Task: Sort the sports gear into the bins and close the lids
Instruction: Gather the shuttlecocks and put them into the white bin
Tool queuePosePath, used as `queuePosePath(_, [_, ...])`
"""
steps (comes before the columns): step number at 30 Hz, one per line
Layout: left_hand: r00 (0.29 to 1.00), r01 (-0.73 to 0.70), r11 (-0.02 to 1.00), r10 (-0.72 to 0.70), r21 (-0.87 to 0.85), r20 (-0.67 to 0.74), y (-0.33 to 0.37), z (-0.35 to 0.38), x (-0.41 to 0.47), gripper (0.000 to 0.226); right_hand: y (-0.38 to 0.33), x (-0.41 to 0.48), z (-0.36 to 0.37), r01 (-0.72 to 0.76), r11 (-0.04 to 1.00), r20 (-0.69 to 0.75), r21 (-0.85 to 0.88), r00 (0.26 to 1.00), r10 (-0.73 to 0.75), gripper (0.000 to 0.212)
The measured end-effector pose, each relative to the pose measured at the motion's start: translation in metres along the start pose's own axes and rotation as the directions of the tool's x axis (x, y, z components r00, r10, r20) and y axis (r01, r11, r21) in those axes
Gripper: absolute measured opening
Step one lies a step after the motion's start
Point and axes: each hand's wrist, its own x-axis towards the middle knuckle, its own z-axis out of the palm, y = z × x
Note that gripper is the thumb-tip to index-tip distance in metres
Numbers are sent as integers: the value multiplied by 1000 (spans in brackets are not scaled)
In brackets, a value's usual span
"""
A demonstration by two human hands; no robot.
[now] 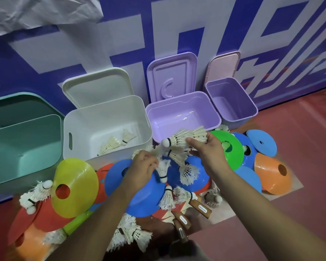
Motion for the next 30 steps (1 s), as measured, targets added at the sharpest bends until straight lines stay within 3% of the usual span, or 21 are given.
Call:
queuePosePath(3, [998, 45, 957, -32, -286, 49, 10, -34, -5, 21, -5, 4, 7, 66, 991, 49, -114, 997, -60, 41])
queuePosePath(6, [989, 131, 886, -84, -444, 123, 8, -65, -9, 9, -13, 7, 24, 159, 954, 150, -254, 981, -124, 36])
queuePosePath(10, [970, 243, 751, -196, -614, 145, 3, -93, -12, 19, -24, 12, 54, 339, 849, 344, -405, 917, -202, 22])
queuePosePath(13, [957, 260, 648, -274, -716, 98, -9, -108, -15, 7, -33, 12, 83, 398, 818, 439, -415, 875, -202, 19])
queuePosePath(16, [935, 248, 568, -353, -785, 41, -22, -123, -18, 12, -43, 13, 108, 321, 894, 429, -314, 888, -168, 24])
queuePosePath(18, [929, 228, 579, -369, -783, -2, -30, -135, -22, 14, -47, 18, 123, 241, 942, 363, -236, 921, -145, 26])
queuePosePath(21, [960, 192, 718, -279, -670, -24, -44, -151, -26, 11, -52, 26, 147, 270, 929, 320, -252, 930, -183, 23])
queuePosePath(26, [963, 165, 718, -265, -677, -46, -68, -173, -17, 33, -57, 29, 191, 446, 792, 539, -418, 823, -179, 24])
queuePosePath(30, [955, 192, 706, -294, -682, -36, -83, -182, -2, 43, -53, 41, 219, 462, 772, 607, -437, 784, -126, 20])
